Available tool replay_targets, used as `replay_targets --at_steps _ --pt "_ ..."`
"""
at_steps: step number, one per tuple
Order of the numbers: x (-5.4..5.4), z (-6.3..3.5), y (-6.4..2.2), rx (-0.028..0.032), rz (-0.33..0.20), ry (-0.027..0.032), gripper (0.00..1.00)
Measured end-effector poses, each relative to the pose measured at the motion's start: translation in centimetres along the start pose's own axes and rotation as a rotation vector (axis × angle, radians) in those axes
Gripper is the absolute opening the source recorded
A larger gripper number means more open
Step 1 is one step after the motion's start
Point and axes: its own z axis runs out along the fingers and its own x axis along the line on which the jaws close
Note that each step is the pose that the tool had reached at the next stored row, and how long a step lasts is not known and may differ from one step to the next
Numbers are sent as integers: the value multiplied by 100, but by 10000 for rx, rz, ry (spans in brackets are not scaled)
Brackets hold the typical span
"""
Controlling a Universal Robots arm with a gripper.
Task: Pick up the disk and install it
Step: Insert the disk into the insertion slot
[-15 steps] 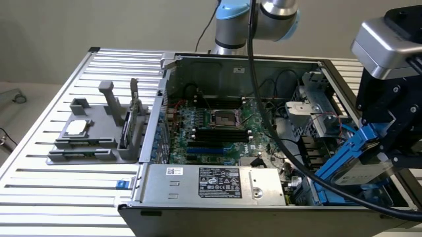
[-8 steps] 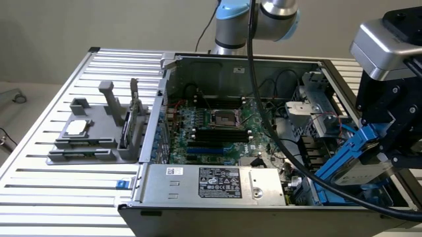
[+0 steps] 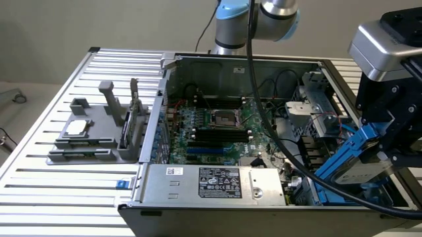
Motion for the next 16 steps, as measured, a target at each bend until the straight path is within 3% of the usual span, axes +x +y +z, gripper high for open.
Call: replay_targets --at_steps 11,16 --pt "-35 24 0 28 7 -90 33" --pt "-35 32 1 28 7 -95 33"
